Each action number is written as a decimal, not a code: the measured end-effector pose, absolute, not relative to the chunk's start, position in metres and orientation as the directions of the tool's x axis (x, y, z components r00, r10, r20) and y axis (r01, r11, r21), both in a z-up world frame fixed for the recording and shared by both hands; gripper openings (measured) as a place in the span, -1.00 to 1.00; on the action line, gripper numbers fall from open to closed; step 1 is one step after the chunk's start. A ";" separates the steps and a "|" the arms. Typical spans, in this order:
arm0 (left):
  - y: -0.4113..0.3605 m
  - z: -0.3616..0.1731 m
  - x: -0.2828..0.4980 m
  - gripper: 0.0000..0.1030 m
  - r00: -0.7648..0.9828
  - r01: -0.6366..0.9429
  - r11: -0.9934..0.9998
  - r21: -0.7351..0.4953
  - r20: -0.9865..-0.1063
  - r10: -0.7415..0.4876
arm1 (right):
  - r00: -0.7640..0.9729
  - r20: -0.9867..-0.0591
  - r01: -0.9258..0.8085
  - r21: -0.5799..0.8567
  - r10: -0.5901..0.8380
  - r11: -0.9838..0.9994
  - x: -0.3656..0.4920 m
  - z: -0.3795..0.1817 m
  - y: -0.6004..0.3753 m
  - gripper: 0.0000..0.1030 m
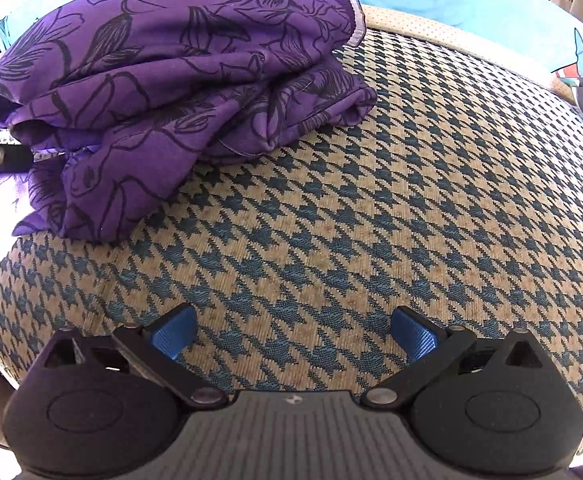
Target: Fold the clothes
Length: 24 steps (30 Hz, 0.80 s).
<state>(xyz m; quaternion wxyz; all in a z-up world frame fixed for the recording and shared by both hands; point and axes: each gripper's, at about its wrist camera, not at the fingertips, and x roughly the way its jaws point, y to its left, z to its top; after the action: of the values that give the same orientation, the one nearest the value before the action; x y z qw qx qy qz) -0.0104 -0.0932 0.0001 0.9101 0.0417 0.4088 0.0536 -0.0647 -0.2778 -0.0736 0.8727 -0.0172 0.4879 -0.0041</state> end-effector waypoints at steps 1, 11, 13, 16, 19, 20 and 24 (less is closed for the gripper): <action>-0.093 0.001 -0.005 1.00 0.663 -0.063 0.991 0.116 -0.737 0.128 | 0.532 -0.847 -0.006 -0.033 -0.025 0.999 -0.065 -0.074 -0.278 1.00; -0.110 -0.001 0.039 1.00 0.676 0.014 0.979 0.202 -0.723 0.139 | 0.571 -0.821 0.002 -0.011 -0.010 1.000 -0.059 -0.070 -0.281 1.00; -0.112 -0.003 0.049 1.00 0.683 0.014 0.969 0.245 -0.710 0.169 | 0.576 -0.818 0.002 -0.005 -0.005 1.000 -0.057 -0.068 -0.282 1.00; -0.103 0.005 0.069 1.00 0.708 -0.023 0.965 0.261 -0.677 0.200 | 0.588 -0.808 0.001 0.032 0.026 0.999 -0.052 -0.063 -0.289 1.00; -0.089 0.006 0.093 1.00 0.709 -0.073 0.960 0.272 -0.662 0.242 | 0.597 -0.798 -0.020 0.087 0.082 0.996 -0.042 -0.056 -0.298 1.00; -0.082 0.003 0.100 1.00 0.697 -0.092 0.959 0.267 -0.670 0.254 | 0.598 -0.796 -0.029 0.096 0.094 0.995 -0.038 -0.055 -0.301 1.00; -0.062 -0.008 0.115 1.00 0.661 -0.142 0.961 0.236 -0.700 0.270 | 0.604 -0.790 -0.067 0.081 0.106 0.994 -0.018 -0.052 -0.303 1.00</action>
<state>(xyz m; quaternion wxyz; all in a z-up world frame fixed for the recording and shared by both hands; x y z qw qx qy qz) 0.1145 -0.0625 -0.0077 0.9077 0.0807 0.3958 0.1136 -0.0183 -0.3032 -0.0522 0.8953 0.0215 0.4424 0.0483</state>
